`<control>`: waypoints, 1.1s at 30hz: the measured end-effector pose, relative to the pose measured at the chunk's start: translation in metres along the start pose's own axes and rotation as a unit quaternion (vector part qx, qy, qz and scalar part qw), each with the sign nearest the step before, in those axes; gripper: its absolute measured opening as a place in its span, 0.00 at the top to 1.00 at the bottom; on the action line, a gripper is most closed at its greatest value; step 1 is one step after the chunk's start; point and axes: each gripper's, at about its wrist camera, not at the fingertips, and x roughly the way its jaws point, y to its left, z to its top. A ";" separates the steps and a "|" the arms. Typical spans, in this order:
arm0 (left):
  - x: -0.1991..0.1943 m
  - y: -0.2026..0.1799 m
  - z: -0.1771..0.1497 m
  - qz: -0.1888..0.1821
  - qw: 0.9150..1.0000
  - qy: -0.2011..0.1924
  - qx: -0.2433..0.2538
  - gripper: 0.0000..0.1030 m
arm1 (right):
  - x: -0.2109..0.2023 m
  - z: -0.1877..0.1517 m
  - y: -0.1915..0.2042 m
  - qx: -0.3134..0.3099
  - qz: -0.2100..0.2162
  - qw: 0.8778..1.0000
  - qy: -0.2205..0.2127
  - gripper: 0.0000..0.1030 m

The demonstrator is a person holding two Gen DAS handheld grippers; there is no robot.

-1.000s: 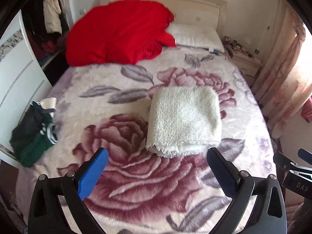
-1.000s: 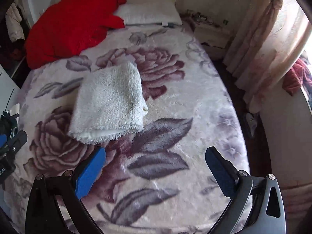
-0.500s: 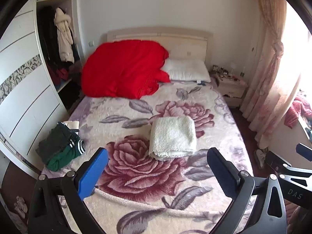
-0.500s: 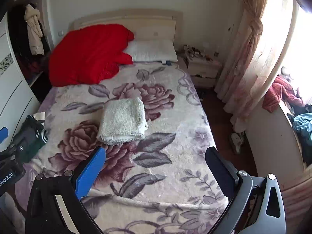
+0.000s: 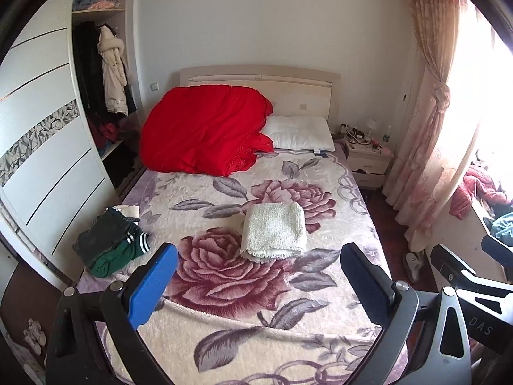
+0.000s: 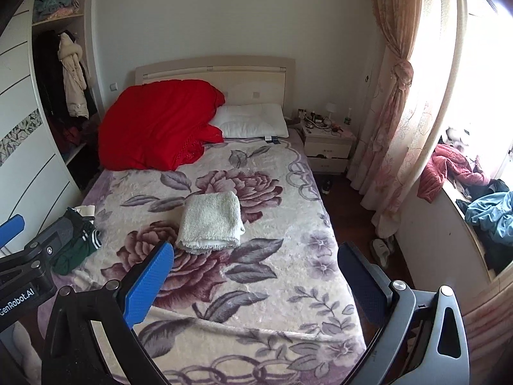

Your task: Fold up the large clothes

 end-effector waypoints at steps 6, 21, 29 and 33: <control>-0.016 0.002 0.002 0.023 1.000 -0.007 0.001 0.00 | -0.029 0.007 -0.006 0.000 0.014 1.000 -0.005 0.00; -0.032 -0.002 0.001 0.027 0.999 -0.024 0.006 0.00 | -0.057 0.017 -0.009 -0.008 0.029 0.999 -0.024 0.00; -0.036 -0.001 0.004 0.028 0.999 -0.031 0.007 0.00 | -0.058 0.022 -0.012 -0.010 0.033 0.999 -0.027 0.00; -0.038 -0.001 0.005 0.030 0.999 -0.032 0.007 0.00 | -0.058 0.028 -0.014 -0.012 0.036 0.999 -0.030 0.00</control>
